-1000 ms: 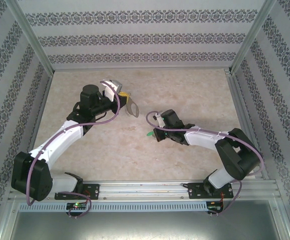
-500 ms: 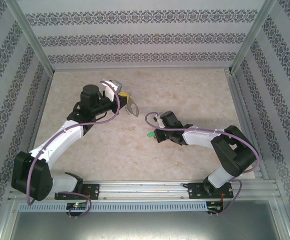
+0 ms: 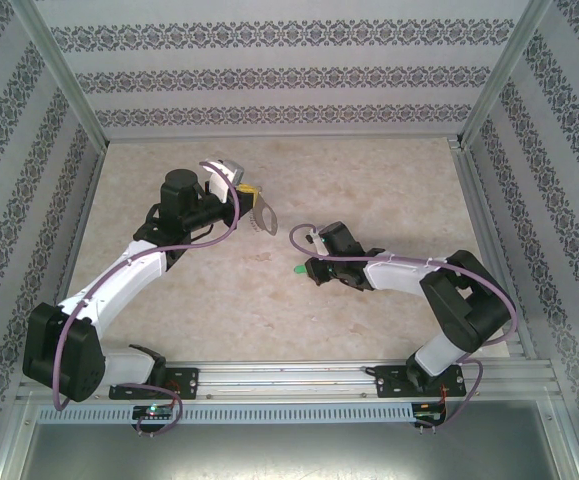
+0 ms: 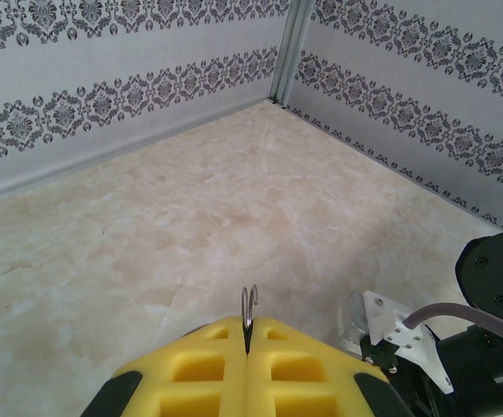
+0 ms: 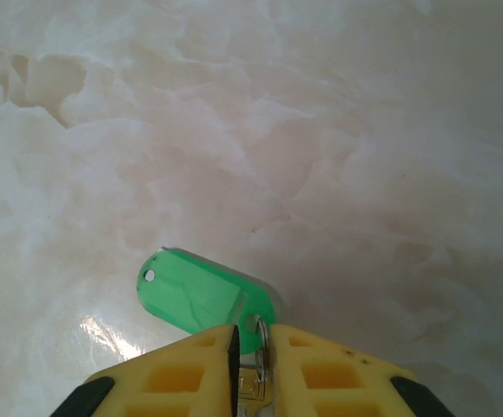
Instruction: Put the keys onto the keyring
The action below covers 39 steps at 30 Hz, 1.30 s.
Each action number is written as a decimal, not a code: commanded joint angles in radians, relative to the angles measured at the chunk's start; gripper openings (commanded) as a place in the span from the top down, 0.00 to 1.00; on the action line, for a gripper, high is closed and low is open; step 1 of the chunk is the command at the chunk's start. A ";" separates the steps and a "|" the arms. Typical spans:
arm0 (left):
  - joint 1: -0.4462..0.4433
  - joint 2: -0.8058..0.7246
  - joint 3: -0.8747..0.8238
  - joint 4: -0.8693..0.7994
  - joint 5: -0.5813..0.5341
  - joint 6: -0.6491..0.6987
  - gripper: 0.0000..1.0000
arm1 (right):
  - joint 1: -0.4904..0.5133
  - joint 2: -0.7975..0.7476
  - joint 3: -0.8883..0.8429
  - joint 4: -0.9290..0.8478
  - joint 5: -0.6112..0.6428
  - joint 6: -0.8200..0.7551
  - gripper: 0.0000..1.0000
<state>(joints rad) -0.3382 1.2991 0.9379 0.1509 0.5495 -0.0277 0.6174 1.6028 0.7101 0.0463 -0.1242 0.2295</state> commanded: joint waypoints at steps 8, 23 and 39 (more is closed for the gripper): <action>0.013 -0.008 0.018 0.064 0.021 -0.003 1.00 | -0.008 0.027 -0.002 0.013 -0.039 0.010 0.83; 0.013 -0.002 0.018 0.072 0.027 -0.008 1.00 | -0.084 -0.116 -0.031 0.022 -0.147 0.080 0.79; 0.014 -0.023 -0.002 0.099 0.008 -0.034 1.00 | -0.107 -0.108 -0.033 0.012 -0.116 0.120 0.73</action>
<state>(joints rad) -0.3382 1.2987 0.9379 0.1722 0.5488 -0.0391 0.5251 1.5154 0.6846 0.0620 -0.2546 0.3241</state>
